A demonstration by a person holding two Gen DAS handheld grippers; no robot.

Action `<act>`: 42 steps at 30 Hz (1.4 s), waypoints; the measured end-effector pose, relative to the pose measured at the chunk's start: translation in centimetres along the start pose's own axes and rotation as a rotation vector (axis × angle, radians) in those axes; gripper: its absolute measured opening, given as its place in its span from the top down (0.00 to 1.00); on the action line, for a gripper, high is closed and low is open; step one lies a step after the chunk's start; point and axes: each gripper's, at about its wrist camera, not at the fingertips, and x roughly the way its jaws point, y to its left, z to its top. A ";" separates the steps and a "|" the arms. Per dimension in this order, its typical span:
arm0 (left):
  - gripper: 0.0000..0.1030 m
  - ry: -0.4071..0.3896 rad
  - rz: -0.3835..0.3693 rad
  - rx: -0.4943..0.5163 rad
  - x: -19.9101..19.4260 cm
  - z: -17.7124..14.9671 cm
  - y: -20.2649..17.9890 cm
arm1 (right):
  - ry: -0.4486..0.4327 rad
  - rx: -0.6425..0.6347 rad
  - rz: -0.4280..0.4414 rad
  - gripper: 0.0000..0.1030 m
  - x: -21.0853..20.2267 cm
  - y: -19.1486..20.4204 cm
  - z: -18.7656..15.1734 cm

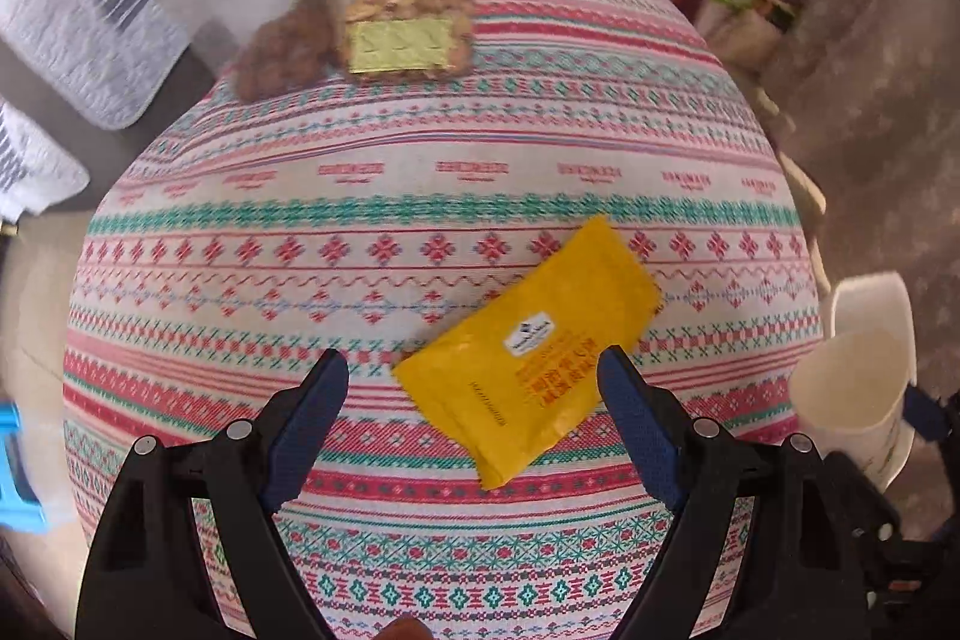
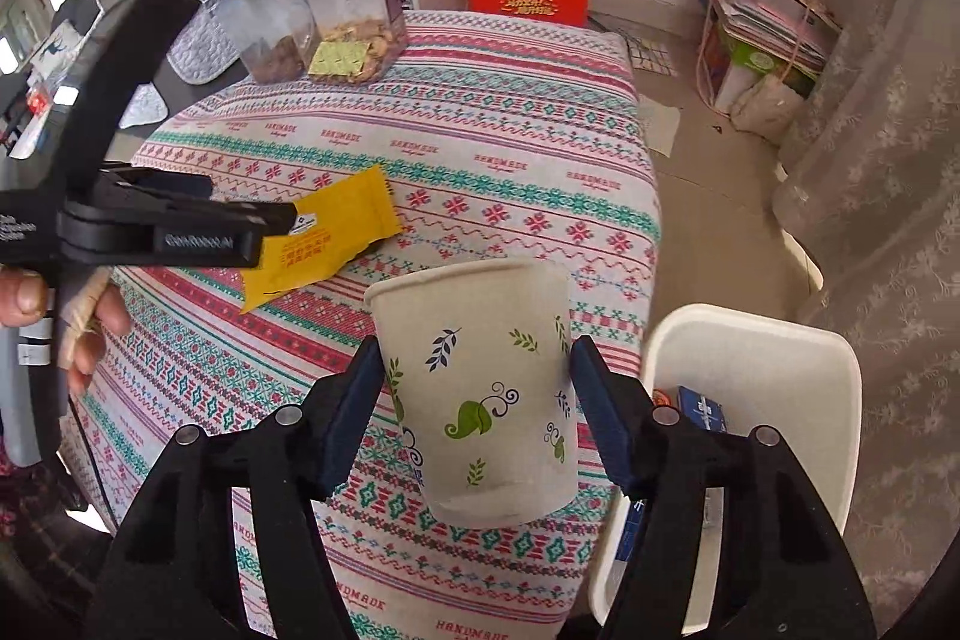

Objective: Collect trash
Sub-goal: 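Grasp the yellow snack packet with the left gripper while the right holds the cup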

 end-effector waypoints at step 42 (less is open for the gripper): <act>0.92 0.049 -0.012 0.068 4.6 -1.1 -1.1 | -0.098 0.038 -0.003 0.38 -2.6 -0.8 -0.1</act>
